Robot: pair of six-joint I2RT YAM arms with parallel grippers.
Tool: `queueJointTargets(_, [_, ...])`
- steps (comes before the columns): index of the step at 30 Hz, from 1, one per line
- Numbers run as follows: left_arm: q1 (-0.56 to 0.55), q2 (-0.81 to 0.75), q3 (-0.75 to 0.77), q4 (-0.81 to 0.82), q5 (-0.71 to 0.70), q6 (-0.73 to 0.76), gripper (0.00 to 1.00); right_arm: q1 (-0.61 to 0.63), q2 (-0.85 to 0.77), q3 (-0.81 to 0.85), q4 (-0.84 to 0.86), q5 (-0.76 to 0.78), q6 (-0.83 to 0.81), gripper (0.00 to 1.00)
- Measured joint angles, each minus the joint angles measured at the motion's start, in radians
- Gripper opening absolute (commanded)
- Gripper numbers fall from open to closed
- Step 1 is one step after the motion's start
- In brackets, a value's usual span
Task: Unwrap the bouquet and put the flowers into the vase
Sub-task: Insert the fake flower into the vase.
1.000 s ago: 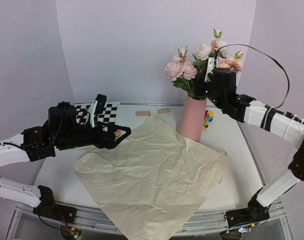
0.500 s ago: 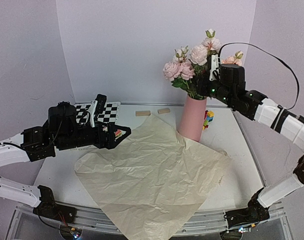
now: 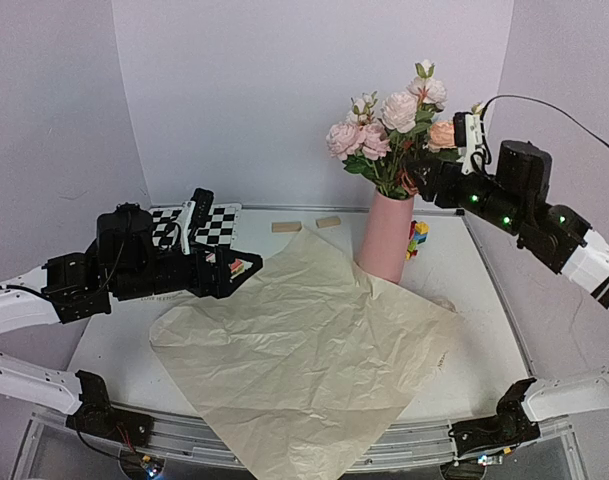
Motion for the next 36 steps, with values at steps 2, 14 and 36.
queueJointTargets(2, [0.000,0.000,0.000,0.000,0.000,0.000,0.91,0.000,-0.057,-0.074,0.004,-0.018,-0.020,0.72])
queueJointTargets(14, [0.000,-0.028,-0.027,0.000,-0.031,-0.001,0.91,0.000,-0.341,-0.486,0.033,-0.019,-0.031,0.98])
queueJointTargets(36, [-0.001,-0.014,-0.107,0.009,-0.207,-0.026,1.00,0.001,-0.322,-0.705,0.174,0.182,0.027,0.98])
